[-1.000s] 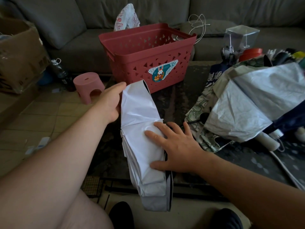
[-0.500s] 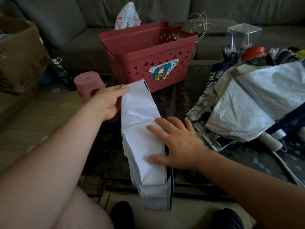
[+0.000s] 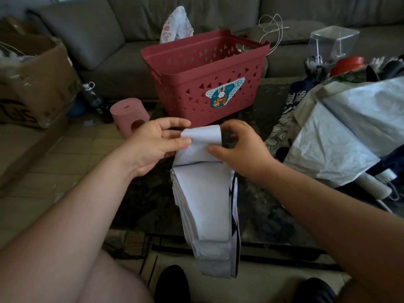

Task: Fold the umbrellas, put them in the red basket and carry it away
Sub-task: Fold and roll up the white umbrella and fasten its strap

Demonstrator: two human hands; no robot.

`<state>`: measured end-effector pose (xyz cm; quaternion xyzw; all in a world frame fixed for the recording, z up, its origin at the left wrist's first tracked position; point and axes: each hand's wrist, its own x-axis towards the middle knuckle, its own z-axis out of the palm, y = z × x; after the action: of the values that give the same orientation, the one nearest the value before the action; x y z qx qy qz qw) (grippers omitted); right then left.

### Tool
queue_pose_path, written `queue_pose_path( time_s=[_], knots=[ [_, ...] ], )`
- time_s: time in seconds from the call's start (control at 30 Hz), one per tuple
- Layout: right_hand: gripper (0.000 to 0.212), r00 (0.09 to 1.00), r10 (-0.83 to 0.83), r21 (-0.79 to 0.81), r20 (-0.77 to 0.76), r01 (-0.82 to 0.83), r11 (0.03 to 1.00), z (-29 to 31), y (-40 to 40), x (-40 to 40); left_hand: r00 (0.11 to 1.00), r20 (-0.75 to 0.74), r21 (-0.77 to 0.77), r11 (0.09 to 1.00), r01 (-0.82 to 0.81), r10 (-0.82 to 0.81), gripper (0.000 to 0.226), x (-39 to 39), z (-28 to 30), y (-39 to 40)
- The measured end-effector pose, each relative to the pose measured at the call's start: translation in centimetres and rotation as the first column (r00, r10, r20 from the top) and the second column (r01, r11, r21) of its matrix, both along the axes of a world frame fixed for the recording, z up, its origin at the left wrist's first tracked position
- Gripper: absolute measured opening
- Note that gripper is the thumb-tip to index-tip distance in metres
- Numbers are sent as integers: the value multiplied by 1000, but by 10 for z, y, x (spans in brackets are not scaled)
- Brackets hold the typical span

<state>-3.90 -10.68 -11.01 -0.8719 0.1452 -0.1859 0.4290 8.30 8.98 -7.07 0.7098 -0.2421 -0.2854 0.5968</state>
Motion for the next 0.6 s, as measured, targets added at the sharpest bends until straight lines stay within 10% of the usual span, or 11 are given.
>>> queue_pose_path(
  time_s=[0.23,0.6],
  knots=[
    [7,978,132,340,164,-181,923,12,7,-2,950,282,183,980,81,-131,64,-8,-11,22],
    [16,965,99,638,243,-236,733,19,13,-12,714,699,87,986,-139,39,29,-14,-22,12]
  ],
)
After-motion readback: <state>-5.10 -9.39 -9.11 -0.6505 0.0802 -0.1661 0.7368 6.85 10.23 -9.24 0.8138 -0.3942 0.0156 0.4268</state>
